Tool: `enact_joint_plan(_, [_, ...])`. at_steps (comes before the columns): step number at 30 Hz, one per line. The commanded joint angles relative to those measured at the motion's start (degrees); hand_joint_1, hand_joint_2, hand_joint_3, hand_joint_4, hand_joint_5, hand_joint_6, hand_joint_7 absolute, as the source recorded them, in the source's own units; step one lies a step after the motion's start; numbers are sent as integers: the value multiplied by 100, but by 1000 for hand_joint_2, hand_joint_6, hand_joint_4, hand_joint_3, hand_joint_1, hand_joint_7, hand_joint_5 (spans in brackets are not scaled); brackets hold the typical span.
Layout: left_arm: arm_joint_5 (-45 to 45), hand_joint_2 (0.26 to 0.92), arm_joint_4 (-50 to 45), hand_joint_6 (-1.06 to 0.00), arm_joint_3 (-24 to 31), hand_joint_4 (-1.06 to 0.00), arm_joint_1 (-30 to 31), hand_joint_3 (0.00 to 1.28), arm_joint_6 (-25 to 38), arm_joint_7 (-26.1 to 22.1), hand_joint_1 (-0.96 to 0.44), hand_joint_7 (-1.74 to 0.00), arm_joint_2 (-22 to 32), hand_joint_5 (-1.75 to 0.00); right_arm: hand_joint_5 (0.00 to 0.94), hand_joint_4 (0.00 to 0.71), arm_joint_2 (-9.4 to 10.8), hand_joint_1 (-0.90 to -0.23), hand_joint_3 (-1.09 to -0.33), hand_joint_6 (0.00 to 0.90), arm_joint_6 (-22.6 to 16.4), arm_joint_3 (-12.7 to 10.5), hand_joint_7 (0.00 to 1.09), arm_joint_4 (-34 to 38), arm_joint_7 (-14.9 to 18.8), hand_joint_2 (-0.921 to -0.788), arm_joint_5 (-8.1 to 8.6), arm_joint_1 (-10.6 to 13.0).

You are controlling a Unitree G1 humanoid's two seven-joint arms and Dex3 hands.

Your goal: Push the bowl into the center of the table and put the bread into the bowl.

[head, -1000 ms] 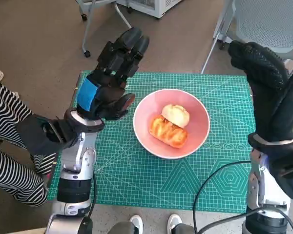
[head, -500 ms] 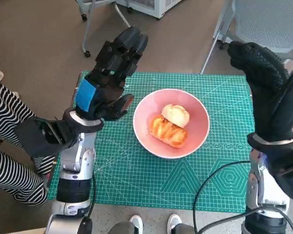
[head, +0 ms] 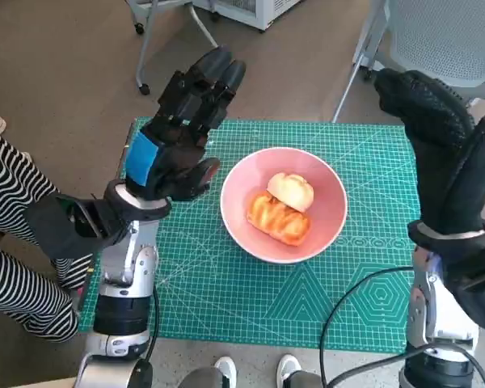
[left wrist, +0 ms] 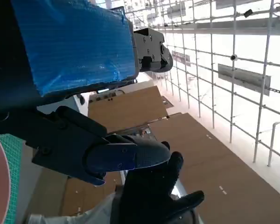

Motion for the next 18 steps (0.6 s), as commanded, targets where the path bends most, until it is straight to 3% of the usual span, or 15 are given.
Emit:
enact_joint_plan(1, [-63,921,-5,1,23,-4,3,410,31,-15,-732,-421,-4,-104,1,240,57,-739,-681,131,96,8,572,33,-13,-921,98,112])
enact_joint_plan(18, [-90,921,-37,1,36,-5,12,387,71,23,-730,-447,-21,-113,3,245,128,-763,-669,127,81,1,569,34,-27,-921,69,170])
